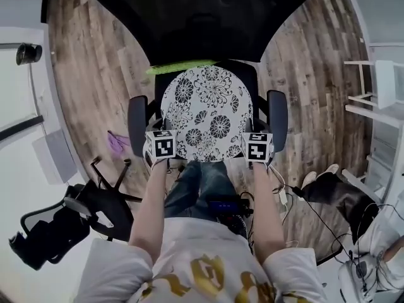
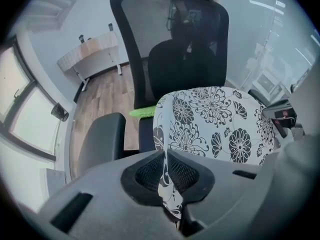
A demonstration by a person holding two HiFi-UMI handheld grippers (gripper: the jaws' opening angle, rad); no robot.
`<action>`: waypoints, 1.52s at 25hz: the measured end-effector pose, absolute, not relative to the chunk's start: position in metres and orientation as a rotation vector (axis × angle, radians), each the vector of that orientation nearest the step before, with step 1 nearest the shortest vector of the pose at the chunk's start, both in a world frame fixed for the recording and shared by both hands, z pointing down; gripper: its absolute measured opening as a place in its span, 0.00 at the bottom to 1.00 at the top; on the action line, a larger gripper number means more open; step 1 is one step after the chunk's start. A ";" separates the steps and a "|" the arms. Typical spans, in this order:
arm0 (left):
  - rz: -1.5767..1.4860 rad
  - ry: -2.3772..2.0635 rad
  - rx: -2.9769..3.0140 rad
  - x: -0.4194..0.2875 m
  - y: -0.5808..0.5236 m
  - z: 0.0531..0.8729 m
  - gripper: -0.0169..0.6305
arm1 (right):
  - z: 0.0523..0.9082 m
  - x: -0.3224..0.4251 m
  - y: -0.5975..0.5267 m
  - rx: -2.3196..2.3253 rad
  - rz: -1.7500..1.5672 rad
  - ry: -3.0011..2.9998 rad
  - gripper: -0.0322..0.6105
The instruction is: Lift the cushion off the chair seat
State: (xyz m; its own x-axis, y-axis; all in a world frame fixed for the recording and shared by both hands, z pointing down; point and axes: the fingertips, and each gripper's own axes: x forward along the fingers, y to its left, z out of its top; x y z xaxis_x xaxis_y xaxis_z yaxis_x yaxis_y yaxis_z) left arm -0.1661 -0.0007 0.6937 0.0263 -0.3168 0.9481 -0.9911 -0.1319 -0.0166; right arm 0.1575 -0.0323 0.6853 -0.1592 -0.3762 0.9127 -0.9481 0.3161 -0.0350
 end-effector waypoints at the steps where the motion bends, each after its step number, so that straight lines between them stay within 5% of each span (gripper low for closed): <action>1: 1.116 -1.378 1.566 -0.165 -0.003 0.689 0.05 | 0.680 0.159 -0.033 1.213 0.818 -1.716 0.09; 38: 0.791 -1.343 1.991 -0.169 -0.008 0.494 0.05 | 0.501 0.131 0.021 1.463 0.708 -1.841 0.09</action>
State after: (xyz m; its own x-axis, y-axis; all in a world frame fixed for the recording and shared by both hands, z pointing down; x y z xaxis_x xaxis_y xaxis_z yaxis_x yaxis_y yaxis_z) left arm -0.1692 -0.0078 0.4939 0.3090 -0.5804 0.7534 -0.9404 -0.3047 0.1509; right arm 0.1308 0.0213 0.5009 -0.1444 -0.6100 0.7791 -0.9748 0.2229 -0.0061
